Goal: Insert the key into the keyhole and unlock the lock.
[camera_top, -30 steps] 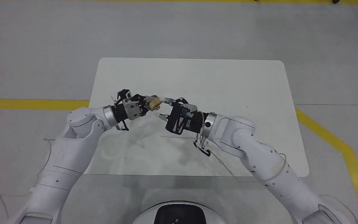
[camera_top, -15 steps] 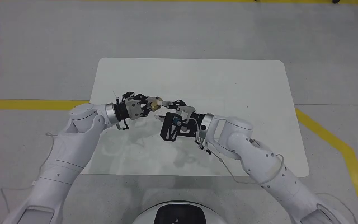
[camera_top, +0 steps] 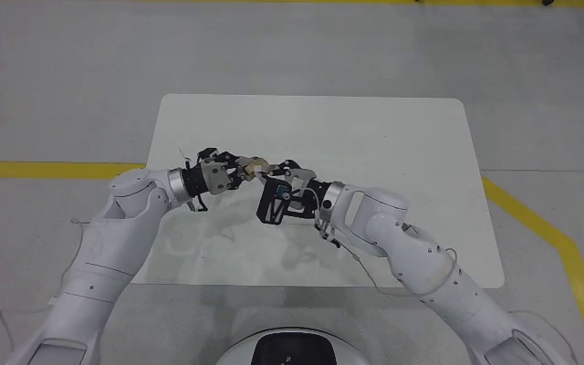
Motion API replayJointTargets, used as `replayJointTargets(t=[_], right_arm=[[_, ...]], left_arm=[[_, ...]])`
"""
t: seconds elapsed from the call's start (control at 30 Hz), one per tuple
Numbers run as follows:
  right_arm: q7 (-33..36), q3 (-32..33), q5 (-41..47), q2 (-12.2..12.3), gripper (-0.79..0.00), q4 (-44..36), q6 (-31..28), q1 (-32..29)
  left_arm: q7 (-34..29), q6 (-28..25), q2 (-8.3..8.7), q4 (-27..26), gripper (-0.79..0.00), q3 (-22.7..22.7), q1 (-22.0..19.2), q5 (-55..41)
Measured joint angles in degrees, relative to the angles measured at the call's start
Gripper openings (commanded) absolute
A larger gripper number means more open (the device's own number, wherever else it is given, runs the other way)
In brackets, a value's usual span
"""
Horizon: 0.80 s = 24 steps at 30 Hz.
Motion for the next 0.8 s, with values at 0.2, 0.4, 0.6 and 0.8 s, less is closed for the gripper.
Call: replayJointTargets(t=[0.2,0.4,0.6,0.8], right_arm=[[-2.37,1.43,1.31,-0.37,-0.785,0.74,3.84,-1.81],[-5.01,3.28,6.56,-0.92,-0.785,1.78,7.11,-3.41],[-5.48,5.05,10.75,-1.25,-0.785,2.36,7.63,-4.39],[-4.86,6.44,13.54,-1.45,0.000,2.48,6.35,-4.85]], left_arm=[[-1.81,-1.91,-0.30,0.00,-0.785,0.10,1.09,-3.38],[-2.54,-8.57,-0.76,0.42,-0.785,0.39,2.19,-4.53],[-0.81,-15.49,-0.85,0.06,-0.785,-0.71,2.76,-2.93],[1.78,-17.52,-0.54,-0.41,-0.785,-2.19,2.79,0.64]])
